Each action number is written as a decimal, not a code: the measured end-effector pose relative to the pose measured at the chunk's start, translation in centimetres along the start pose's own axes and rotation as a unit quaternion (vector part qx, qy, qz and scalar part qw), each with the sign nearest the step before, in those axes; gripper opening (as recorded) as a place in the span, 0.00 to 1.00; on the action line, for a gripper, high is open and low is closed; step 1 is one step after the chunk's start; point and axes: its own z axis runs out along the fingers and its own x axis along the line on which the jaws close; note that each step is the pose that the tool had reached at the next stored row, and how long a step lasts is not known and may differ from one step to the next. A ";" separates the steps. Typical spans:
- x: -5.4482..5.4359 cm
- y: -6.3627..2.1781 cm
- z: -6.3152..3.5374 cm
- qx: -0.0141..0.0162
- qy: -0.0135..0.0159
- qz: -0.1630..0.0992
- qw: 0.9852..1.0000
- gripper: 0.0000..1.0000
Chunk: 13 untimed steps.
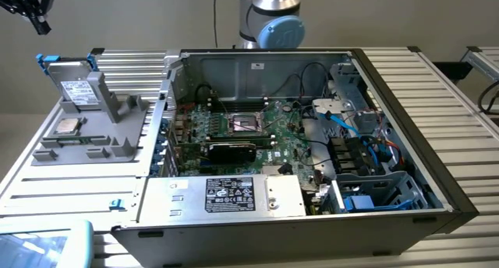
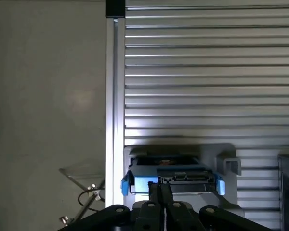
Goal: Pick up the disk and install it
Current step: 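Reach for the disk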
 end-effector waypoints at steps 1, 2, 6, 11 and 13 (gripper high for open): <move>0.0 0.02 0.02 0.005 0.001 -0.001 1.000 0.11; 0.0 0.02 0.04 0.009 0.002 -0.003 1.000 0.11; 0.0 0.03 0.09 0.020 0.003 -0.006 1.000 0.11; 0.0 0.04 0.09 0.020 0.003 -0.006 1.000 0.11; 0.0 0.04 0.09 0.020 0.003 -0.006 1.000 0.11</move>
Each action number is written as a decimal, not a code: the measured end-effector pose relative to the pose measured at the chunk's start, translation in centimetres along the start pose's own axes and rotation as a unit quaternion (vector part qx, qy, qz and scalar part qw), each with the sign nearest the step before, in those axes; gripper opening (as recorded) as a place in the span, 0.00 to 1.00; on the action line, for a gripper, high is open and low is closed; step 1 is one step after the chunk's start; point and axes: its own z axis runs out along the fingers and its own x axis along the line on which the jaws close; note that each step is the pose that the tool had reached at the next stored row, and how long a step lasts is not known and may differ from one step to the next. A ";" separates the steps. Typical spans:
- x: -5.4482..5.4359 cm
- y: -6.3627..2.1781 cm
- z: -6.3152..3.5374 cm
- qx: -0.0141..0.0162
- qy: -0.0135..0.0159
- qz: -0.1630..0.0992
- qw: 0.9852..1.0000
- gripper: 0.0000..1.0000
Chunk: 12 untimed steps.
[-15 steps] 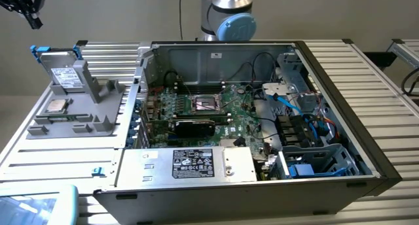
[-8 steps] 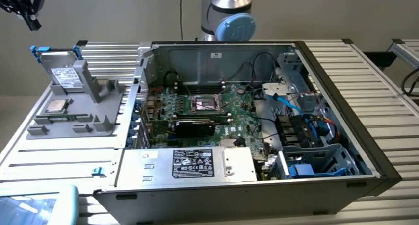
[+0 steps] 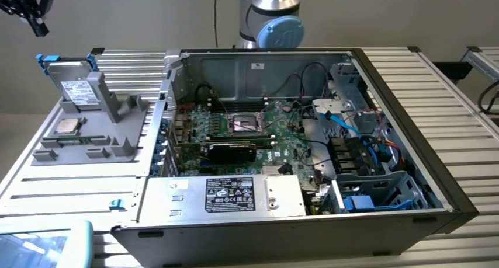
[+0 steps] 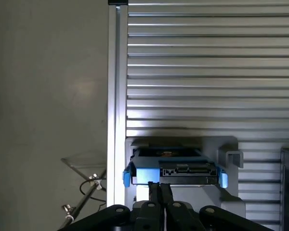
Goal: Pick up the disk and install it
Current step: 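Reach for the disk, then pick up the disk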
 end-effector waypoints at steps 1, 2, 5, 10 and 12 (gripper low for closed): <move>0.0 0.00 0.00 0.000 0.000 0.000 1.000 0.11; 0.0 0.00 0.00 0.000 0.000 0.000 1.000 0.11; 0.0 0.00 0.00 0.000 0.000 0.000 1.000 0.11; 0.0 0.00 0.00 0.000 0.000 0.000 1.000 0.11; 0.0 0.00 0.00 0.000 0.000 0.000 1.000 0.11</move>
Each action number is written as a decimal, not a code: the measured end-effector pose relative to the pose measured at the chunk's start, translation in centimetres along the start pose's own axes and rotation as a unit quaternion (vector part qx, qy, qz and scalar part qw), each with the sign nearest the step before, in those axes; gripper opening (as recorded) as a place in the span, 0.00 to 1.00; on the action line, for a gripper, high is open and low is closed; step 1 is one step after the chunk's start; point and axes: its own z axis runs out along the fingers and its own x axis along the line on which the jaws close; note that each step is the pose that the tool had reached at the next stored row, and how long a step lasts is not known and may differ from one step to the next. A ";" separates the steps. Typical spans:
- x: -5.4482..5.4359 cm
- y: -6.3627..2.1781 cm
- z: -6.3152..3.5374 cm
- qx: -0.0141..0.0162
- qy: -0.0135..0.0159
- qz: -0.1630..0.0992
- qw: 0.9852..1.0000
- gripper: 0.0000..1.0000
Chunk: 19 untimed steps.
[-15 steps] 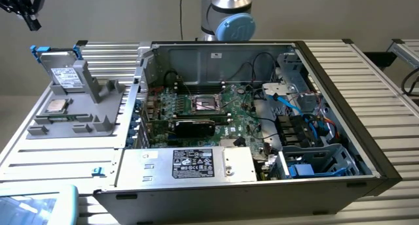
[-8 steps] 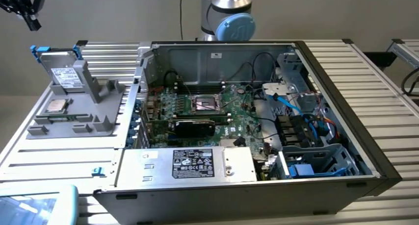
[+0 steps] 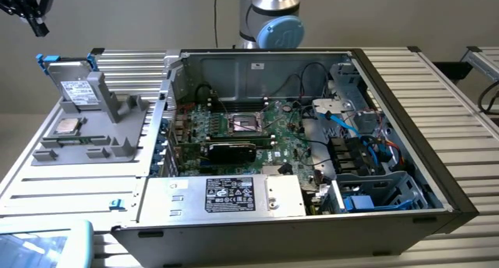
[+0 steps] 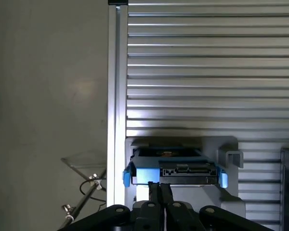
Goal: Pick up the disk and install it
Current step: 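Pick up the disk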
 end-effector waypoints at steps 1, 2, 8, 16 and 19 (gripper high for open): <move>0.0 0.00 0.00 0.000 0.000 -0.003 1.000 0.11; 0.0 0.00 0.00 0.000 0.000 -0.010 1.000 0.11; 0.0 0.00 0.00 0.001 -0.001 -0.065 0.998 0.11; 0.0 0.00 0.03 0.000 -0.001 -0.137 0.991 0.11; 0.0 0.00 0.03 0.000 -0.001 -0.164 0.986 0.11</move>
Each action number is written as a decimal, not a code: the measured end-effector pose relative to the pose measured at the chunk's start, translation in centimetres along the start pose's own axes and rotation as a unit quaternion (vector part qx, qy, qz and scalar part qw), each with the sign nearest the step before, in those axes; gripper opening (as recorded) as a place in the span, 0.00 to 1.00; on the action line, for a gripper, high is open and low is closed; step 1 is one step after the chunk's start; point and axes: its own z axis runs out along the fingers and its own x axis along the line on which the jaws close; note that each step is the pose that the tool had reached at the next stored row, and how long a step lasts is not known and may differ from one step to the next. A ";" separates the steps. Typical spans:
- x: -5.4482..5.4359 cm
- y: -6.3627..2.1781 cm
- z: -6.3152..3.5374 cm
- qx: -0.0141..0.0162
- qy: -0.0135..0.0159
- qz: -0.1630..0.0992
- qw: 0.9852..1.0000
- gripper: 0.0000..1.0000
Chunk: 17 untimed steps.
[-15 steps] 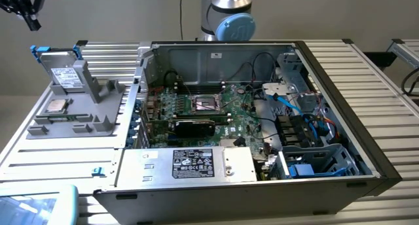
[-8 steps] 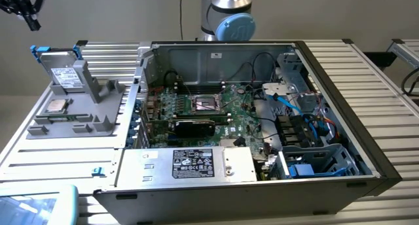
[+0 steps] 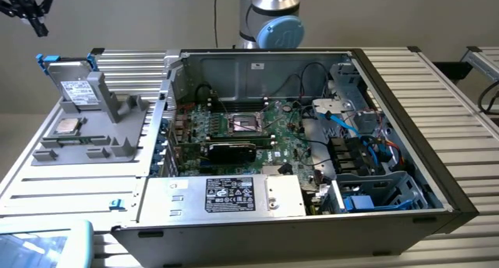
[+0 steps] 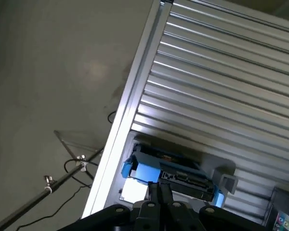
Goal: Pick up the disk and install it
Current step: 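Pick up the disk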
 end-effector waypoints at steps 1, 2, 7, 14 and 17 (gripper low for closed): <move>0.0 0.00 0.00 0.000 0.000 -0.009 1.000 0.11; 0.0 0.00 0.01 0.000 0.000 -0.018 1.000 0.11; 0.0 0.00 0.02 0.000 0.000 -0.064 0.998 0.11; 0.0 0.00 0.04 0.000 0.000 -0.128 0.992 0.11; 0.0 0.00 0.05 0.001 0.000 -0.154 0.988 0.11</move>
